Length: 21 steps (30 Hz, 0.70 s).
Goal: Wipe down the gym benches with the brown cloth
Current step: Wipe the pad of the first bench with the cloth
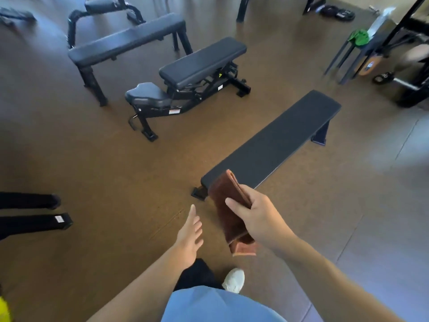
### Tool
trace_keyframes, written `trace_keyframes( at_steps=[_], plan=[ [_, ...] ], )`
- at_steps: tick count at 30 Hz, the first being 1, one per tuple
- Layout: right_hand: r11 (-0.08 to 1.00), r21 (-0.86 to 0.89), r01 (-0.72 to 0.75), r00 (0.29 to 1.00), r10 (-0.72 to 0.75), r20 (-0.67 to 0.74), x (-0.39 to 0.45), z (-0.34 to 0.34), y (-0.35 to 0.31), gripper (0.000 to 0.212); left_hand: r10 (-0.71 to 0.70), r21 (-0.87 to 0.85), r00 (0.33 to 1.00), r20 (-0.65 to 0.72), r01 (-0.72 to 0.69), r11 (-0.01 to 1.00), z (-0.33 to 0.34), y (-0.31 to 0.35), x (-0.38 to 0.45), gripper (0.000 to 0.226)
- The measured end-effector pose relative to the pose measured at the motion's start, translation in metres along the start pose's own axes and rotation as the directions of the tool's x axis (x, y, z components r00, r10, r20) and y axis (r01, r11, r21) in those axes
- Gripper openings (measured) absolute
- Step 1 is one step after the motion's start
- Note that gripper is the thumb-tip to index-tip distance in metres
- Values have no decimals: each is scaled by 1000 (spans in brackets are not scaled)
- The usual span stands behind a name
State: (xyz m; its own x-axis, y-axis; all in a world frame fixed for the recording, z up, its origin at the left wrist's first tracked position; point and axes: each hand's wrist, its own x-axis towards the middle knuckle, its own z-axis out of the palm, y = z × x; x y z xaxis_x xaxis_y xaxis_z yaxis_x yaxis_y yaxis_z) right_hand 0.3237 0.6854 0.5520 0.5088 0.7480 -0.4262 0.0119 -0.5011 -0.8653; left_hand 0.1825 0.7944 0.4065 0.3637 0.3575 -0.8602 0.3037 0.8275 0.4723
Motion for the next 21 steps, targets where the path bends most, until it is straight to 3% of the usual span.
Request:
trace_keyframes(
  at_steps=[2,4,7,9,11,15,19,21],
  plan=[
    [975,223,-13,998,-1,63,0,-12,-20,14,-122,-188,991,61,131,973,-2,-10,11,102],
    [885,459,-75,995,35,96,5,-25,-33,20,-147,-332,975,166,196,923,-4,-14,19,107],
    [838,534,-109,994,100,45,33,-48,-34,22,35,-519,946,322,146,842,-3,-5,19,93],
    [861,489,-137,989,144,23,58,-60,-25,21,138,-608,928,346,110,786,-3,11,16,87],
    [890,420,-178,982,185,25,84,-69,-13,21,137,-625,954,268,64,778,-3,29,17,73],
    [941,220,-257,966,257,29,137,-83,13,22,75,-404,990,117,-21,915,3,56,45,36],
    [958,-110,-266,964,261,-61,185,-90,31,23,82,-252,996,47,-68,965,34,87,69,53],
    [937,-220,-273,961,256,-103,203,-82,31,29,134,-80,989,65,-129,988,51,104,78,61]
  ],
)
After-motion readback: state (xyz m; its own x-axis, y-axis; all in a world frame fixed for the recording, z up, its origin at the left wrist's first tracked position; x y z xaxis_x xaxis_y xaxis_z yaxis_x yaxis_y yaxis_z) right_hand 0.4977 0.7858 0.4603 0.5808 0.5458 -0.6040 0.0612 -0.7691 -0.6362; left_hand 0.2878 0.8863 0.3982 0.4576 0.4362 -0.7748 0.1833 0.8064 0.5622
